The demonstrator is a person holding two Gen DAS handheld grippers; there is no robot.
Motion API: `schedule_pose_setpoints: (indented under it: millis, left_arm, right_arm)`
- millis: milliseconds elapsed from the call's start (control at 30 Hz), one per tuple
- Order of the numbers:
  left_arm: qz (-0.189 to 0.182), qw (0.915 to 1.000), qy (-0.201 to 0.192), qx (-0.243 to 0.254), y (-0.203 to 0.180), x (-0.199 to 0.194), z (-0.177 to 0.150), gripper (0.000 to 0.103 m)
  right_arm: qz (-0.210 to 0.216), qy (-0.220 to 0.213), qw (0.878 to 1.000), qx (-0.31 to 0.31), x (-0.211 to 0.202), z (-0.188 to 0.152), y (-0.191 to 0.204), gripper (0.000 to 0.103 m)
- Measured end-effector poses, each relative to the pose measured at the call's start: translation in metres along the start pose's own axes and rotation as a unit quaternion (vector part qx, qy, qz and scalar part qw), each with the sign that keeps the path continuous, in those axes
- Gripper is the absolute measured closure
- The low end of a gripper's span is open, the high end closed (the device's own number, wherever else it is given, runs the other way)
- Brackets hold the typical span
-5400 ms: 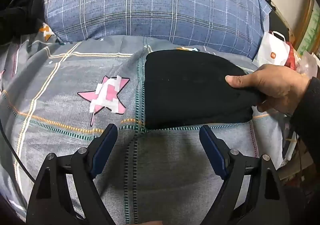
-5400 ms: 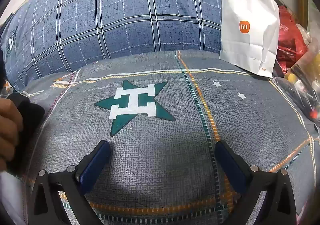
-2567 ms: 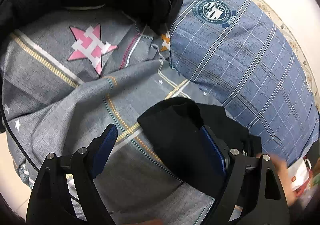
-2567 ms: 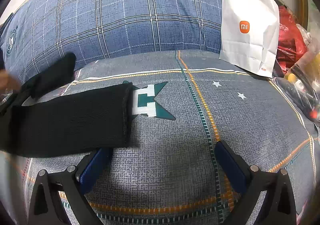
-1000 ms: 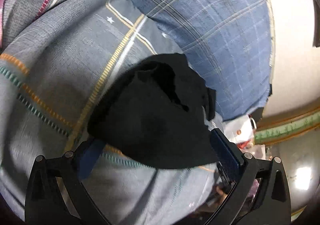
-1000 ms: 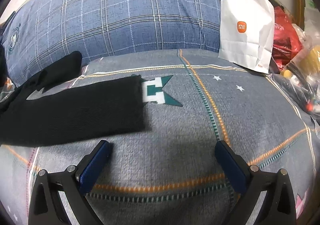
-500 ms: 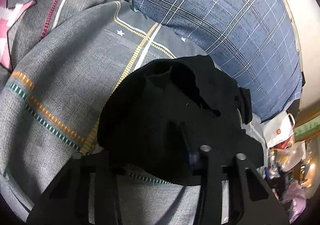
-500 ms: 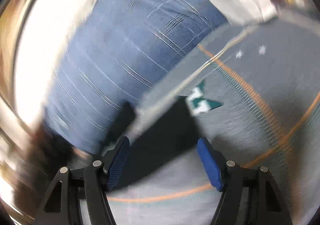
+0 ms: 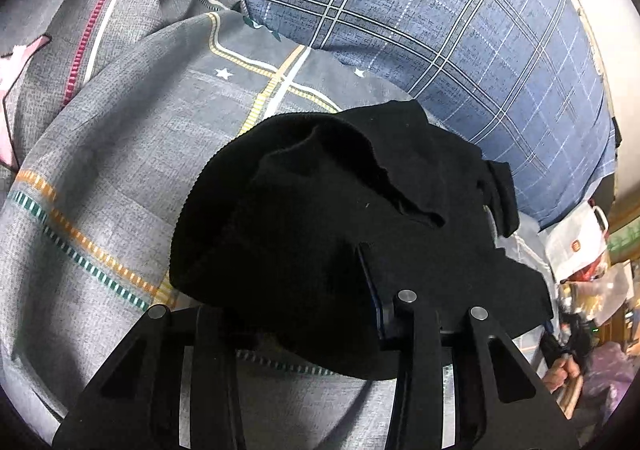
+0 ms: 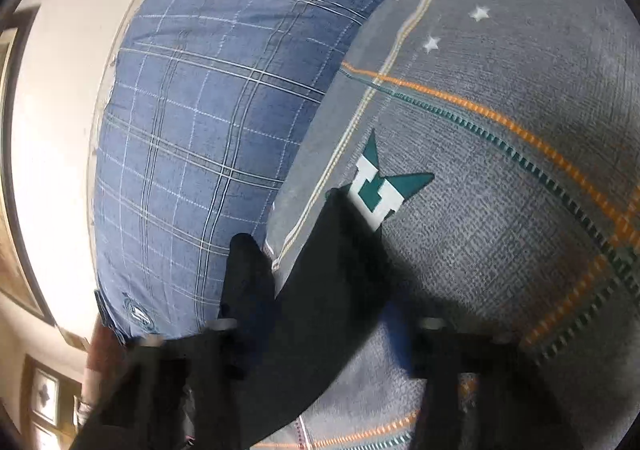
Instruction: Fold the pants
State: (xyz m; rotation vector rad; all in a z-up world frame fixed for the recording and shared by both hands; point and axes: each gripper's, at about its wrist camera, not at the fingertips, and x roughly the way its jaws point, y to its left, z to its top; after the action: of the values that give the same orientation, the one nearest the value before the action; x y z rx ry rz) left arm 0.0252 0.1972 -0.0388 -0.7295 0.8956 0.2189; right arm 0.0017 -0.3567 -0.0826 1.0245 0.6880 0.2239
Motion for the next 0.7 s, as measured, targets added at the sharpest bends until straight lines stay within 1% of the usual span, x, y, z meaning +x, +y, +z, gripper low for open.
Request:
schedule_pose_setpoints:
  millis: [33,67,133,267,333,433,500,533,600,667,700]
  left_arm:
    - [0.01,0.9999,-0.003,0.002,0.0,-0.003,0.001,0.096]
    - [0.011,0.9999,-0.004,0.0,0.002,-0.006,0.0,0.097]
    - [-0.004,0.9999,-0.001,-0.012,0.006,-0.015,-0.003,0.098]
    - [-0.013,0.9998,-0.011,-0.009,0.01,-0.049,-0.015,0.098]
    - [-0.019,0.9997,-0.014,-0.011,0.016,-0.068,-0.021,0.098]
    - [-0.036,0.9986,-0.009,-0.038,0.039,-0.096,-0.033,0.098]
    - [-0.032,0.9982,-0.004,-0.05,0.053,-0.108,-0.042,0.098]
    - [-0.028,0.998,0.001,-0.057,0.06,-0.11,-0.047,0.098]
    - [-0.003,0.9983,0.013,-0.056,0.07,-0.105,-0.056,0.098]
    - [0.027,0.998,0.034,-0.046,0.074,-0.092,-0.06,0.096]
    - [0.046,0.9977,0.043,-0.027,0.07,-0.085,-0.061,0.095]
  right_arm:
    - [-0.006,0.009,1.0,0.018,0.004,0.0,-0.008,0.099]
    - [-0.012,0.009,1.0,0.022,0.007,0.001,-0.015,0.099]
    - [-0.006,0.007,1.0,0.007,0.002,0.002,-0.011,0.099]
    - [0.006,0.006,0.999,-0.053,-0.026,-0.01,0.017,0.099]
    - [0.014,0.009,0.997,-0.074,-0.041,-0.019,0.026,0.099]
    - [0.021,0.03,0.997,-0.066,-0.061,-0.04,0.017,0.099]
    - [0.023,0.058,0.997,-0.05,-0.066,-0.052,0.004,0.099]
    - [0.019,0.073,0.996,-0.045,-0.067,-0.057,0.0,0.099]
    - [0.003,0.098,0.994,-0.048,-0.062,-0.065,-0.005,0.099]
    - [-0.03,0.12,0.992,-0.032,-0.055,-0.071,-0.015,0.099]
    - [-0.053,0.118,0.991,-0.02,-0.054,-0.07,-0.022,0.099]
